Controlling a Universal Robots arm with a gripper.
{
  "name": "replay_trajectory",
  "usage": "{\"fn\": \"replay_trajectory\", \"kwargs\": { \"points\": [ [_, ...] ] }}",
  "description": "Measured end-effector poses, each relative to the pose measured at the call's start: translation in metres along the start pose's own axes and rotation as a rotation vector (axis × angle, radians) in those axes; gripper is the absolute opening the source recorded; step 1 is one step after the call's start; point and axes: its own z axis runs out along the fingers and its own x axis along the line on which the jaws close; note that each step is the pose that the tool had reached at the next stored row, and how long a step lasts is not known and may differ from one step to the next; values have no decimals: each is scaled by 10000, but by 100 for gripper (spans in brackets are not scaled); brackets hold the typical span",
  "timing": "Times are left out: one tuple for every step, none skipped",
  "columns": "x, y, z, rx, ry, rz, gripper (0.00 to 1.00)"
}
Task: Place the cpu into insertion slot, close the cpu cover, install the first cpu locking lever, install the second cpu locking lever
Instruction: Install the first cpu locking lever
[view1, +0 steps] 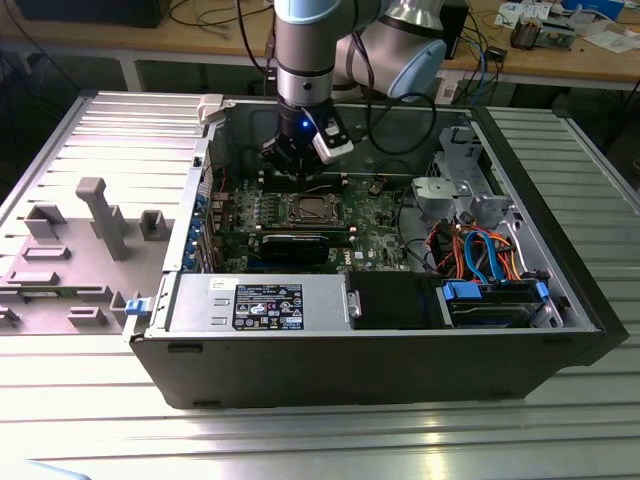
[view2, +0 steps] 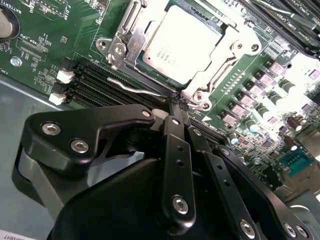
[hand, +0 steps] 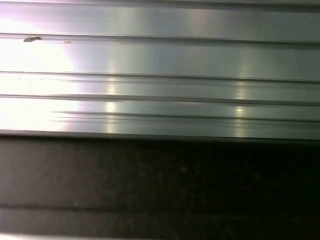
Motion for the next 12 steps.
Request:
{"fn": "replay_trajectory", "kwargs": {
  "points": [
    [-5,0,5,1,0,-1,11],
    [-10,-1,11,1,0,-3,11],
    [-13,-1,15,2,0,-5,11],
    [-19,-1,18,2,1,-5,11],
    [-24,-1,21,2,0,-5,11],
    [-31,-2,24,2,1,-5,11],
    [-36,-2,26,2,1,-6,11],
    [-47,-2,29,1,0,-6,11],
    [-54,-3,30,0,-1,-6,11],
    [-61,-3,31,0,0,-6,11],
    [-77,-3,32,1,0,-6,11],
    [-87,-4,32,1,0,-7,11]
  ]
}}
